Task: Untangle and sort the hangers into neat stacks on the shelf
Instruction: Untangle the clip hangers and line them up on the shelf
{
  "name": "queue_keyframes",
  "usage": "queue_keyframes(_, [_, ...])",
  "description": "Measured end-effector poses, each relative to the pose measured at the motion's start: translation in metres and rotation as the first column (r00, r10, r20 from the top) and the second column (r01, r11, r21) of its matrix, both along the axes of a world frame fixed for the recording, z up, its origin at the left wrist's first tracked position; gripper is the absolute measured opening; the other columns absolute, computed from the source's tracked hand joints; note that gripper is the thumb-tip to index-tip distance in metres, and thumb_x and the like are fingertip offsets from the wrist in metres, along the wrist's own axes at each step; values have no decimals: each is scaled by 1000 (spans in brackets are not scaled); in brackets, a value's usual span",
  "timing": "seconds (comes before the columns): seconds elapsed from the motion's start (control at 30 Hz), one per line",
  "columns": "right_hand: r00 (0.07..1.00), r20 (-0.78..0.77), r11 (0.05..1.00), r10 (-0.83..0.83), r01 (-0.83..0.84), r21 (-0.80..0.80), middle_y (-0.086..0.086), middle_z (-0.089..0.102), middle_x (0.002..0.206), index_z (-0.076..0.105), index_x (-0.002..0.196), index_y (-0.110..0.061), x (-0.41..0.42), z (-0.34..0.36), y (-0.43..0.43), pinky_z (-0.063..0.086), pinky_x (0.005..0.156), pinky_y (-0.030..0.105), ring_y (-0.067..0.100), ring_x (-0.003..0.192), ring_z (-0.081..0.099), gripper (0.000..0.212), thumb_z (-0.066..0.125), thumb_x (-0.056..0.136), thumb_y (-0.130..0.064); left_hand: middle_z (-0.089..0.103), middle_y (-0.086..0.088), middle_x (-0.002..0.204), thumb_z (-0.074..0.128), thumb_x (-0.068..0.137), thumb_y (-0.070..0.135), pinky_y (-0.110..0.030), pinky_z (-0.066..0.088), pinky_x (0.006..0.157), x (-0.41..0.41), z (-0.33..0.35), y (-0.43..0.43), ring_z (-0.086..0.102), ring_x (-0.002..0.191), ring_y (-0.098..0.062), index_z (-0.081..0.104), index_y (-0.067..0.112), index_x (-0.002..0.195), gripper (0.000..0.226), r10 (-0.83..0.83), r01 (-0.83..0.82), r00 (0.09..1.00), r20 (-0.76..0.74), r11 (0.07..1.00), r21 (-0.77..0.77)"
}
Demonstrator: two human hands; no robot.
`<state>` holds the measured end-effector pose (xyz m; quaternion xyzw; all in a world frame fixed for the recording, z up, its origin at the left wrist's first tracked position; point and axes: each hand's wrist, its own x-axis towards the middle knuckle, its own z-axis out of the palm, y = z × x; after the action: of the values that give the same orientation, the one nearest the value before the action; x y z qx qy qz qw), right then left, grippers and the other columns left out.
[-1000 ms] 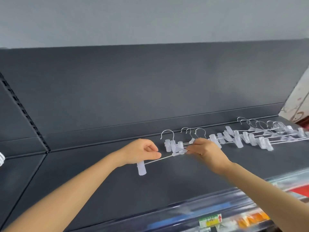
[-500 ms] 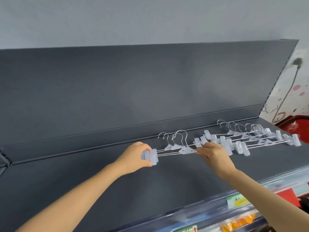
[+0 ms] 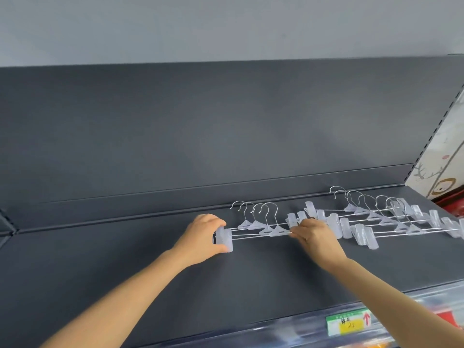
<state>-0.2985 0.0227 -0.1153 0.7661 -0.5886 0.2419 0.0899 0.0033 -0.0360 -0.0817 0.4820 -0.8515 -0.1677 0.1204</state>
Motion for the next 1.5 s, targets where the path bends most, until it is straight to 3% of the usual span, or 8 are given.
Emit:
queue_keyframes(0.17, [999,17,999,-40,40,37,-2,52,64,68,69,-16,5,-8,-5,43,57,31,24,55,52,18,84,65,-9,42,8,141,65,82,46,-28,25,110,-5,0,-1,31,134,-13,46,23,137,63,-27,31,994,106,999,-38])
queue_keyframes(0.27, [999,5,995,-46,46,83,-1,60,72,72,81,-19,8,-8,-6,48,61,37,25,64,60,27,87,59,-14,43,8,139,64,83,46,-28,26,110,-7,-2,-3,33,132,-13,47,23,136,61,-28,33,992,123,999,-38])
queue_keyframes(0.47, [1000,-9,989,-21,22,146,0,62,87,70,91,-19,16,-3,-8,35,71,31,27,81,59,27,82,66,-21,45,11,134,57,87,49,-29,19,109,-9,-5,-6,37,128,-11,49,24,134,54,-4,14,989,147,998,-66])
queue_keyframes(0.67, [989,-126,991,71,-55,126,-6,58,70,69,80,-23,14,-2,-10,36,58,25,21,66,55,32,81,59,-2,54,6,125,36,101,28,-30,28,102,-8,-7,-13,45,120,-15,55,16,128,35,2,4,994,110,999,-54])
queue_keyframes(0.8, [992,-105,980,71,-50,190,-1,59,78,66,87,-16,8,-8,-14,50,64,35,25,76,54,15,67,77,-5,50,9,131,41,99,34,-28,26,106,-7,-8,-14,45,118,-13,52,19,133,38,17,-17,996,93,1000,2])
queue_keyframes(1.0, [992,-106,971,74,-48,232,0,57,78,64,92,-15,6,-10,-17,50,66,36,24,78,49,23,56,79,3,42,9,142,56,90,41,-33,9,117,-5,-6,-14,32,136,-10,45,23,138,53,2,-10,994,108,997,73])
queue_keyframes(1.27, [991,-102,972,91,-65,227,-1,53,77,60,87,-15,1,-9,-20,49,63,36,22,76,47,23,54,79,5,39,9,145,63,79,53,-37,3,120,-5,-9,-16,20,143,-8,42,24,140,71,-24,8,988,152,994,105])
queue_keyframes(1.5, [997,0,985,74,-73,159,0,60,74,65,82,-12,-1,-11,-13,52,56,33,21,68,53,23,66,70,8,39,12,146,30,103,37,-39,-2,118,-2,-13,-20,10,146,-9,42,24,140,41,-29,13,987,156,995,99])
